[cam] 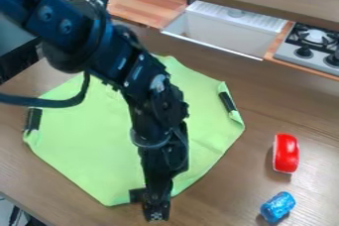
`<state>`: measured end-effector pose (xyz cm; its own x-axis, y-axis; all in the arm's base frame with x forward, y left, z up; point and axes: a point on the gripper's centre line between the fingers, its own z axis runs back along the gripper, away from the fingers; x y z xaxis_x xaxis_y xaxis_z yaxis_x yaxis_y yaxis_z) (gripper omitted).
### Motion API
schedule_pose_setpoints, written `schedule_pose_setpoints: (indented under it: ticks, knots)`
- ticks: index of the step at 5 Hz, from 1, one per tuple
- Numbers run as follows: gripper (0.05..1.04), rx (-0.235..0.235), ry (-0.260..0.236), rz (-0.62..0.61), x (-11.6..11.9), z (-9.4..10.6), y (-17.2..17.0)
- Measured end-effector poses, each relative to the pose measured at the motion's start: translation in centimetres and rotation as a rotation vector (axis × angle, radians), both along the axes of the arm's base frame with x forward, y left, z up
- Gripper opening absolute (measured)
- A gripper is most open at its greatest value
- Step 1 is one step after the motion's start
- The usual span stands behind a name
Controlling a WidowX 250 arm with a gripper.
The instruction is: Fold the cloth from bottom right to top left
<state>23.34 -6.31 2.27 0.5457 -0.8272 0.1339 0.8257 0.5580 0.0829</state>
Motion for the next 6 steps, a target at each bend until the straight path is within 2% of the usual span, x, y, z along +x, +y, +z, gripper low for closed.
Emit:
schedule_pose_setpoints:
  ticks: [2, 3, 4, 5, 6]
  knots:
    - [0.365, 0.033, -0.024, -0.006, 0.1, -0.9, 0.1]
    - [0.151, 0.040, -0.029, -0.007, 0.2, -0.9, 0.1]
    - [0.061, 0.042, -0.030, -0.001, 0.2, -1.0, 0.2]
    - [0.049, 0.030, -0.018, -0.002, -0.4, -0.9, 0.0]
    - [0.049, -0.023, -0.027, -0.006, -0.9, 1.1, -0.6]
